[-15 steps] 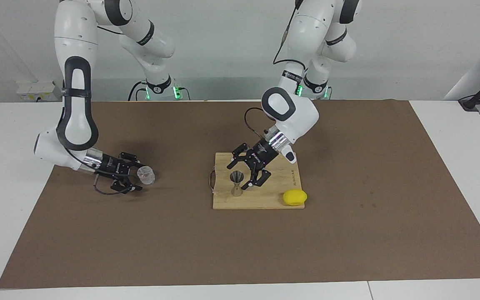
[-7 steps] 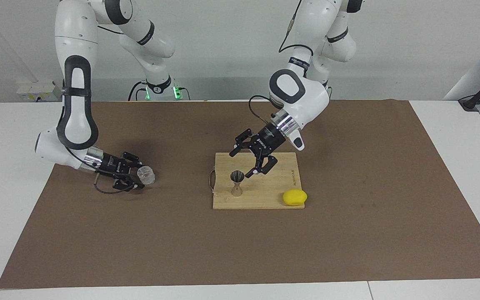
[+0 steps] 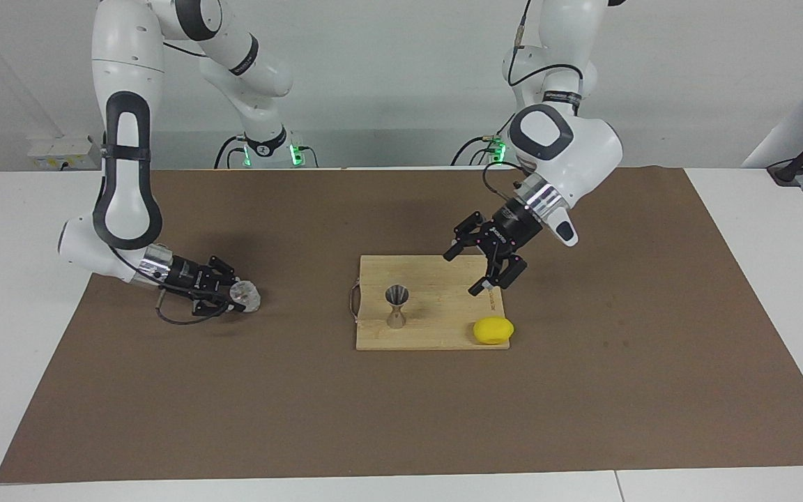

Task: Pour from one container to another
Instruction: 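Release the metal cup on the board while the right gripper grasps the glass, then lift the glass cup with the right gripper while the left gripper withdraws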

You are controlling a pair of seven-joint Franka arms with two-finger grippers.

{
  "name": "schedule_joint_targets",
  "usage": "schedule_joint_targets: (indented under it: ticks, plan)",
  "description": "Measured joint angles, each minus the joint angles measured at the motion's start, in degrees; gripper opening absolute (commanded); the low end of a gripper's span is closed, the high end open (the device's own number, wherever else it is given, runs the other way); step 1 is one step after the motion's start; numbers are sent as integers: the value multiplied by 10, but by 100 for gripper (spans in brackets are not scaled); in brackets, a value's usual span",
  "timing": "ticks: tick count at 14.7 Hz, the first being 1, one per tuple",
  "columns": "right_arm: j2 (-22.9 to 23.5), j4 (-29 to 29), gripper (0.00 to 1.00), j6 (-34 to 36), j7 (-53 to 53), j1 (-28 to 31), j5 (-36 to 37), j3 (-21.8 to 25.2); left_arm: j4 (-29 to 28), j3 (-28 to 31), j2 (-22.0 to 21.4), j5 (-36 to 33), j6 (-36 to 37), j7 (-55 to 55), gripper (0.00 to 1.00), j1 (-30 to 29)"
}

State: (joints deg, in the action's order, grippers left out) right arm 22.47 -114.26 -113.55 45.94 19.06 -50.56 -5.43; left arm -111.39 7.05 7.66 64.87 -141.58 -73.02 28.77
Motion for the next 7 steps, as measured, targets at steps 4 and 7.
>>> schedule_joint_targets:
  ticks: [4, 7]
  plan:
    - [-25, 10, 0, 0, 55, -26, 0, -1, 21, 1, -3, -141, 81, -1, 100, -63]
    - [-45, 33, 0, -4, 134, -69, 0, -1, 53, 0, -3, -261, 98, -1, 100, -90]
